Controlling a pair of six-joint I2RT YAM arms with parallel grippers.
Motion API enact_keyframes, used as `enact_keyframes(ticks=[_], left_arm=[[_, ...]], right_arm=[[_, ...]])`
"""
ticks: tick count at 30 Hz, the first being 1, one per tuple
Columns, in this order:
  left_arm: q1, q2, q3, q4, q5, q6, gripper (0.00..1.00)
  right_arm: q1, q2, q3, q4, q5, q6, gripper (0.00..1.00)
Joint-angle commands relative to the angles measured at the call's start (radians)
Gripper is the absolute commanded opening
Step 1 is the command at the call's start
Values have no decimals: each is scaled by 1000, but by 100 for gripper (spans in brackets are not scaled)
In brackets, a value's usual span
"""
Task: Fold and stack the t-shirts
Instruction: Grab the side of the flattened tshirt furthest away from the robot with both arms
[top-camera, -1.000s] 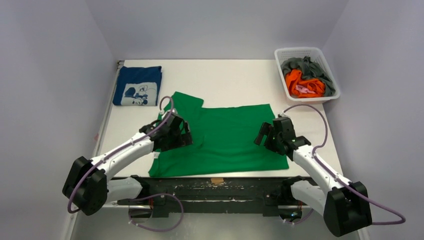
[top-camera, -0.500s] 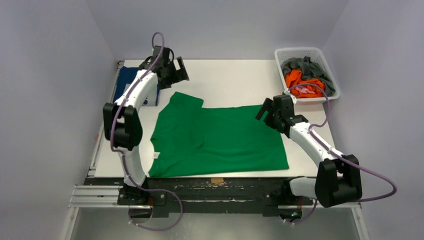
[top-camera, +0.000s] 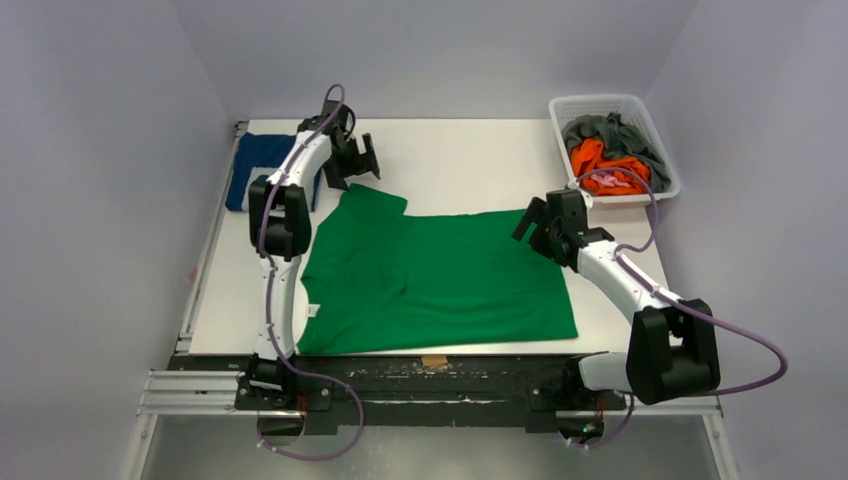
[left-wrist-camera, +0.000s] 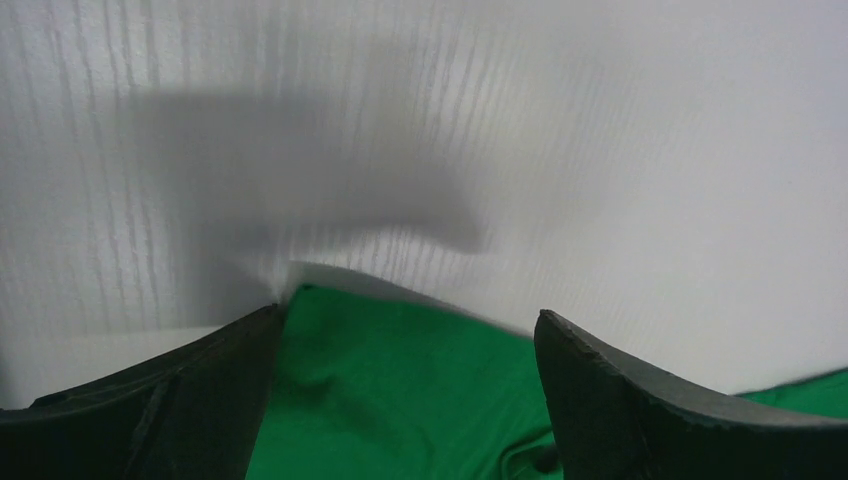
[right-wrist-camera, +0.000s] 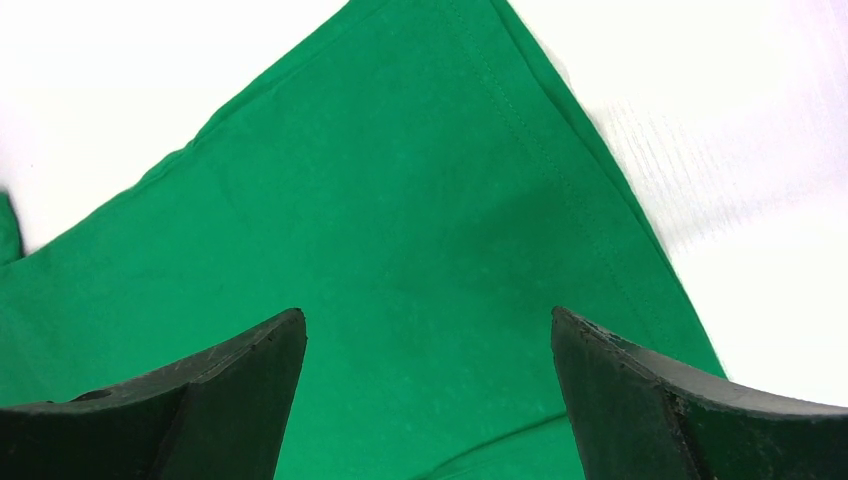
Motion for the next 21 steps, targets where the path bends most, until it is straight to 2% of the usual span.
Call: enact_keyframes(ticks=[1,10,14,17,21], left_arm=[[1,-28,-47,-36,70,-31,93],[-12,-102,-211,-11,93,-33,81],[-41,-62,-128,-66,11,-14,71],[-67,-4,-22,-152,-60,-8,59],[-84,9,6,-169,-121,-15,42]], right_arm=[[-8,-32,5,24,23,-17,90],[-8,-41,0,29,26,-17,90],[-9,-34,4,27,27,-16,89],[-8,-34,2,26,36,-16,89],[-8,-32,4,23,45,-19,89]])
